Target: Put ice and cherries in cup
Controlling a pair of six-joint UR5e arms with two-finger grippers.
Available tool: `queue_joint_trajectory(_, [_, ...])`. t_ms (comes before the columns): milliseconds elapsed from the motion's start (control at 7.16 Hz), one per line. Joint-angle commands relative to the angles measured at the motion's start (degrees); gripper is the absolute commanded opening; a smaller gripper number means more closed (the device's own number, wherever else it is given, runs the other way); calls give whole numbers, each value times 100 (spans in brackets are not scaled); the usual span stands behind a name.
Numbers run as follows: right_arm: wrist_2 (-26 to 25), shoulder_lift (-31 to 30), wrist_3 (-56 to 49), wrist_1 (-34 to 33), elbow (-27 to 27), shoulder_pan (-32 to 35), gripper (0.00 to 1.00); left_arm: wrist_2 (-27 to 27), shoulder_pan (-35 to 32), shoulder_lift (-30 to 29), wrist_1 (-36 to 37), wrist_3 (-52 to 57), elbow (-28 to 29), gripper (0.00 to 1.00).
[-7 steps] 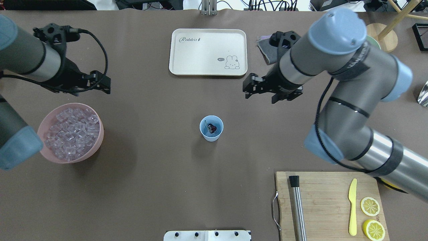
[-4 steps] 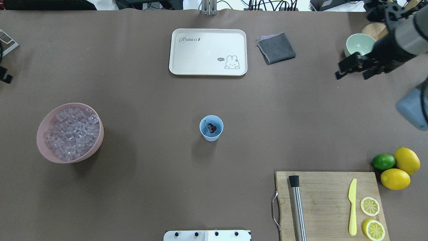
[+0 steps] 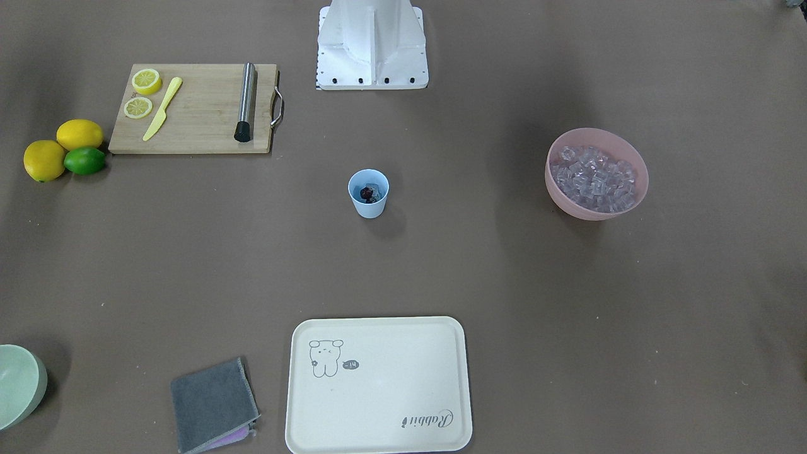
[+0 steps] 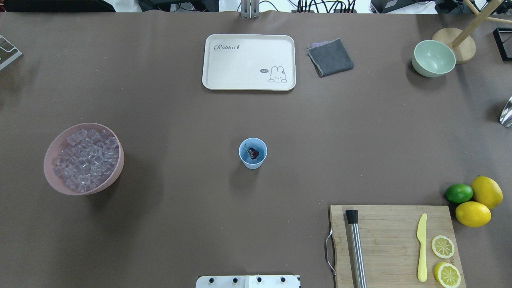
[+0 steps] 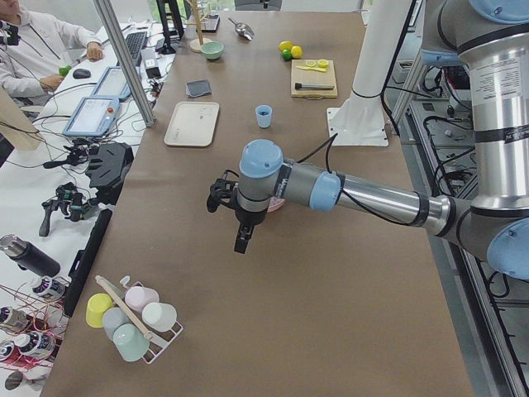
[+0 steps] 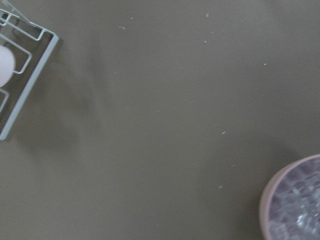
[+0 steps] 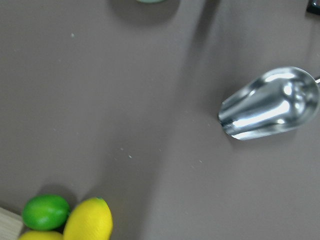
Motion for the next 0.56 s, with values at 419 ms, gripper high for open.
queue_joint_trajectory(419, [-670, -50, -1350, -946, 28, 818, 100, 22, -135, 124, -93, -356, -32, 98])
